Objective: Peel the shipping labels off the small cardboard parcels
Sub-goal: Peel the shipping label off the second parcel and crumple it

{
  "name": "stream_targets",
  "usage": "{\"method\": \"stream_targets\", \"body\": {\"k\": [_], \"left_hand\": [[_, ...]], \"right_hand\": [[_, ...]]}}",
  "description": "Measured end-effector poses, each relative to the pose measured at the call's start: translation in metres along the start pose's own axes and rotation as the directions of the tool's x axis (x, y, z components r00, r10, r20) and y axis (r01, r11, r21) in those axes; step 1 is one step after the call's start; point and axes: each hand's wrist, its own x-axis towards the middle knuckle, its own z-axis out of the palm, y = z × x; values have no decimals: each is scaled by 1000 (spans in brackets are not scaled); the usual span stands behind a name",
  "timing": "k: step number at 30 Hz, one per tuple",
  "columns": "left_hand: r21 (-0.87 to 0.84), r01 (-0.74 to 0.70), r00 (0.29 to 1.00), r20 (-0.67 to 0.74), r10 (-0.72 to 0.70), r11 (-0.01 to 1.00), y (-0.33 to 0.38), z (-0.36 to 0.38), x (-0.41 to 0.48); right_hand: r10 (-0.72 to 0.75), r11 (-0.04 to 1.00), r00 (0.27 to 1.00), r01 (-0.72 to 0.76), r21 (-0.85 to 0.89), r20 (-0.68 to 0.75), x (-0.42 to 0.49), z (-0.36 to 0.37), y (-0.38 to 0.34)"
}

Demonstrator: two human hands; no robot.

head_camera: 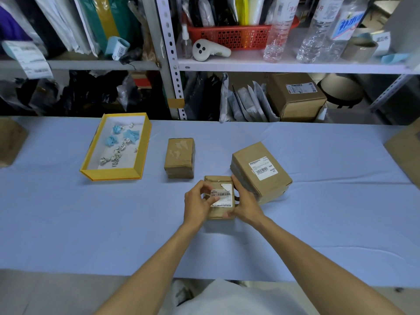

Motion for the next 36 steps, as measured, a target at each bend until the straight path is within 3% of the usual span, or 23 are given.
{"method": "stream_targets", "body": {"k": [25,36], "left_hand": [[11,-8,1000,-4,8,1000,5,-6,-4],[-100,99,993,-53,-104,990,0,-11,0]], "right_hand": [[-6,997,1000,6,-71,11,-5,0,-7],[13,997,1000,-11,-71,24,-6,-2,-8]]}}
